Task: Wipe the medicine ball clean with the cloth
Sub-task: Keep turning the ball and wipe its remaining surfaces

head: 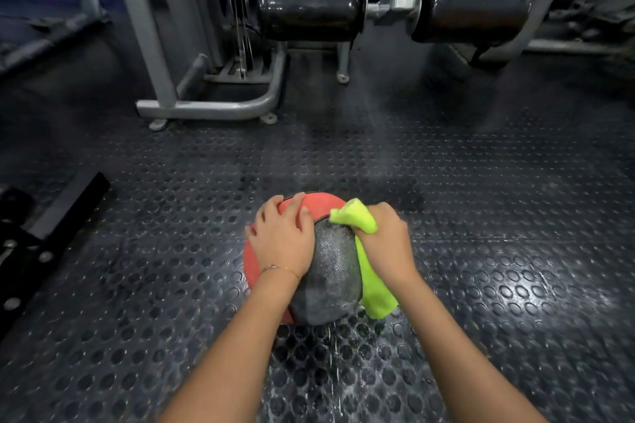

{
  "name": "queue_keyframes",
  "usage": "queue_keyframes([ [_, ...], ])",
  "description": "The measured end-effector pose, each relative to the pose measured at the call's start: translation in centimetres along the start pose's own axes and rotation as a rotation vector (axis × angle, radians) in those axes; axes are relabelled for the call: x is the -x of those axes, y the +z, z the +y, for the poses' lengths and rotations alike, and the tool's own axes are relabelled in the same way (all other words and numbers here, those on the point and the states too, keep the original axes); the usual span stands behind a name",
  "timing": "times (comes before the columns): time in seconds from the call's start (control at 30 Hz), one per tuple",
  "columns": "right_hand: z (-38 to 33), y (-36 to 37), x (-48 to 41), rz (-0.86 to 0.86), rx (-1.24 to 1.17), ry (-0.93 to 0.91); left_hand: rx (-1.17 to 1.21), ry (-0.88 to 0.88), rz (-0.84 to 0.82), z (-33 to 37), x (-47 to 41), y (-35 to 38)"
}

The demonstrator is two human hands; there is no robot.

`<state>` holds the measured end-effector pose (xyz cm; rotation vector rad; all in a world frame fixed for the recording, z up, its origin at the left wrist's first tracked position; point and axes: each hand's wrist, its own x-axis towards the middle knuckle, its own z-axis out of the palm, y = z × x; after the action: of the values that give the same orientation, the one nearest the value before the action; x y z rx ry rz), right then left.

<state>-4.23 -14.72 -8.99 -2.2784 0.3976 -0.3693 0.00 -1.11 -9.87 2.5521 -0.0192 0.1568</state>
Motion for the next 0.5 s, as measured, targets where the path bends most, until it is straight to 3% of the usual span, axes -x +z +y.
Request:
queue_keyframes([
  [0.1,-0.4,-0.3,1.7,-0.074,0.021,-0.161,-0.008,0.038,-0.019,-0.6,0.2,0.1],
  [0.3,-0.8,-0.1,-1.9,-0.019,0.105,0.004,0.020,0.025,-0.041,-0.8,0.8,-0.5],
  [0.5,-1.0,-0.6,3.6,-0.117,0.049,-0.261,0.106,0.034,-0.018,-1.6,0.3,-0.7],
])
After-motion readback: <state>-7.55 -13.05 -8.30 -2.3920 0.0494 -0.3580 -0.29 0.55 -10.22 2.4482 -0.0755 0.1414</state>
